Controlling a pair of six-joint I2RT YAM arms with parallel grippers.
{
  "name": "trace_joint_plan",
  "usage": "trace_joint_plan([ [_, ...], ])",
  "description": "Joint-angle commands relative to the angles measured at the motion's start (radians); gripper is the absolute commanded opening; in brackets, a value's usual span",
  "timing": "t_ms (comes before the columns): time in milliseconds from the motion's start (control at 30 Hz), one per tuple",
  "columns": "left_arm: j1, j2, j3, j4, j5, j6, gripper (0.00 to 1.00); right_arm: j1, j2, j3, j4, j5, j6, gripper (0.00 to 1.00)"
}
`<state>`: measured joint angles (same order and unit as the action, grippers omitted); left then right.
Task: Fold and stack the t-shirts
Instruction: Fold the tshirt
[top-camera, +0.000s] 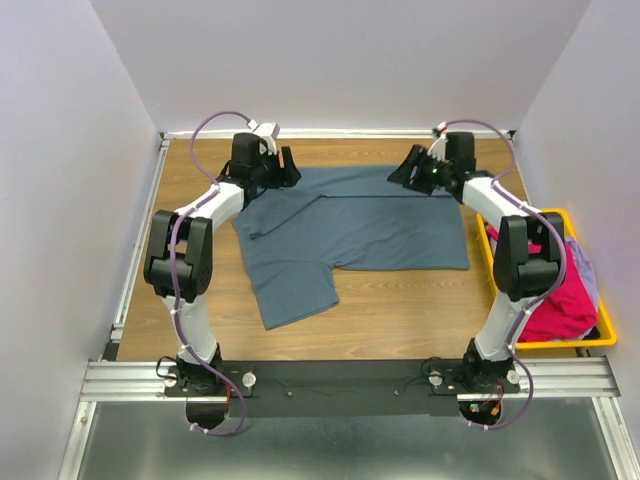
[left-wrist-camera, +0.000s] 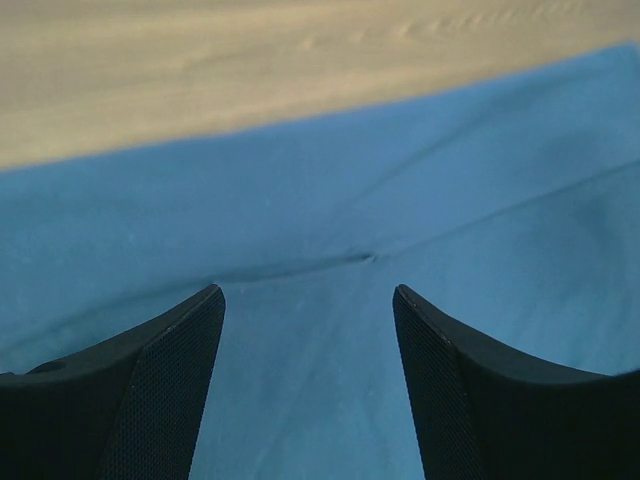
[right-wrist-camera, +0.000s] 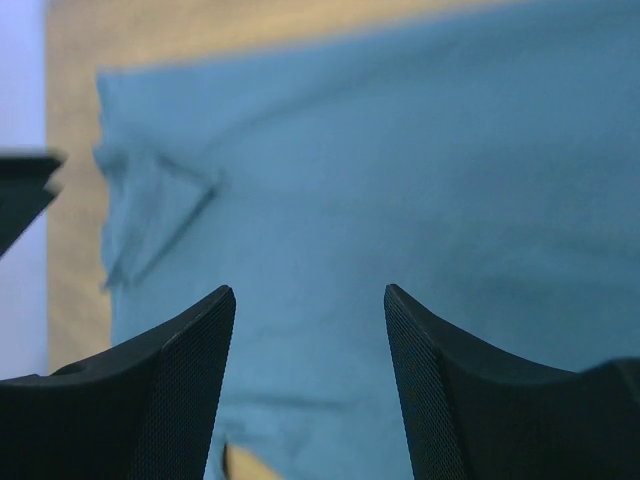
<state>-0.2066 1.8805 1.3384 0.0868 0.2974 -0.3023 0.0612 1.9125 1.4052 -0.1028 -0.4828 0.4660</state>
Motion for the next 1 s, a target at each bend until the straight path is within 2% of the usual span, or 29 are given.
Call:
trace_joint_plan([
  [0, 0.012, 0.064, 0.001, -0.045, -0.023, 0.028, 0.77, 0.066, -0.116, -0.13, -0.07, 0.03, -0.035, 0.69],
  [133, 0.001, 0.092, 0.004, -0.041, -0.043, 0.032, 0.78, 0.101, -0.222, -0.267, -0.097, 0.015, -0.046, 0.69],
  [400, -0.001, 0.18, 0.038, -0.053, -0.043, 0.029, 0.79, 0.103, -0.369, -0.416, -0.126, 0.05, -0.061, 0.69],
  [600, -0.002, 0.223, 0.071, -0.068, -0.04, 0.043, 0.79, 0.104, -0.412, -0.443, -0.133, 0.056, -0.055, 0.69],
  [833, -0.002, 0.241, 0.097, -0.085, 0.005, 0.051, 0.69, 0.104, -0.44, -0.431, -0.149, 0.062, -0.052, 0.69],
  [967, -0.004, 0.23, 0.076, -0.085, 0.031, 0.048, 0.67, 0.104, -0.443, -0.425, -0.155, 0.058, -0.043, 0.69],
])
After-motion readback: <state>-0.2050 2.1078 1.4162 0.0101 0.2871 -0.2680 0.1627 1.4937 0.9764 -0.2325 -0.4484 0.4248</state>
